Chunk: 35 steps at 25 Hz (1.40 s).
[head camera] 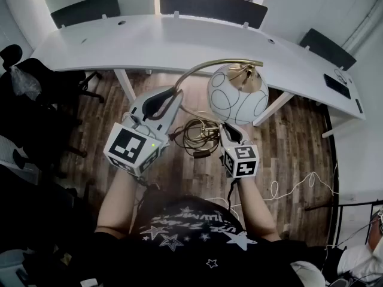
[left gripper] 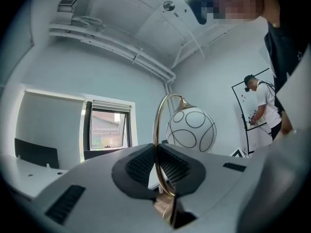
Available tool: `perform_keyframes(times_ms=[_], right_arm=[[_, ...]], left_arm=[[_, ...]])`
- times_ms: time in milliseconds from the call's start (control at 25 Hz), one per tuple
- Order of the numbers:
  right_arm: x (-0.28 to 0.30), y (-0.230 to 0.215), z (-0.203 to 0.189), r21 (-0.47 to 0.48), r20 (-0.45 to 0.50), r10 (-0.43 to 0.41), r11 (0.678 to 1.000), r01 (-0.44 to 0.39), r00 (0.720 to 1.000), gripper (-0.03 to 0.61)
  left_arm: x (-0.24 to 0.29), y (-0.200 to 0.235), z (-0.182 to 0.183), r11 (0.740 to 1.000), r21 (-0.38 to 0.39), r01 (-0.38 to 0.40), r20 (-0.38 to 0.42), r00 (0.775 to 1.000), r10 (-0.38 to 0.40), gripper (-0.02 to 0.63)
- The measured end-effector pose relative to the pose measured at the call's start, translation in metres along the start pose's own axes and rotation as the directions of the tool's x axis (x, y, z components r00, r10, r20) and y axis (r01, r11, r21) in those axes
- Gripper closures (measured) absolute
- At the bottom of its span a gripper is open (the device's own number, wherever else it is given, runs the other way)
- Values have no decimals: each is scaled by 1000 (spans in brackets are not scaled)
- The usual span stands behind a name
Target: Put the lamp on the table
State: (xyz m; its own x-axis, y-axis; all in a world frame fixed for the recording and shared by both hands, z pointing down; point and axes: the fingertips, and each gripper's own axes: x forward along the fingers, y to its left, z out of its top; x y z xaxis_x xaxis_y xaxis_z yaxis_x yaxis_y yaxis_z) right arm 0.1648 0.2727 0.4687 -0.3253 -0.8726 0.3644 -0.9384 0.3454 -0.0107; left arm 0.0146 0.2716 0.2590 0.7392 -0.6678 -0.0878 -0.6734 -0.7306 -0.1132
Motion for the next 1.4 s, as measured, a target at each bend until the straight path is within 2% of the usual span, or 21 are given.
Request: perform_keyframes(times_ms=[320,1000,1200,1400], right_arm=[[1,0,-3,5,-6,7,1000,-7,1000,534],[6,-13,-18,36,-12,76,996,-76,997,534],[18,-16,-27,60,-42,74,996,-72,996,534],[35,-16,-23,58,-47,61,997,-58,997,534]], left_arm=[[0,-1,-2,1000,-8,-8,-9,1000,8,574],[12,-12,-16,999,-17,-47,-67,997,46,577],[24,-9,-25,1000,-15,-26,-88,996,25,577],[34,12,-33,999,-35,-7,-79,997,4,577]])
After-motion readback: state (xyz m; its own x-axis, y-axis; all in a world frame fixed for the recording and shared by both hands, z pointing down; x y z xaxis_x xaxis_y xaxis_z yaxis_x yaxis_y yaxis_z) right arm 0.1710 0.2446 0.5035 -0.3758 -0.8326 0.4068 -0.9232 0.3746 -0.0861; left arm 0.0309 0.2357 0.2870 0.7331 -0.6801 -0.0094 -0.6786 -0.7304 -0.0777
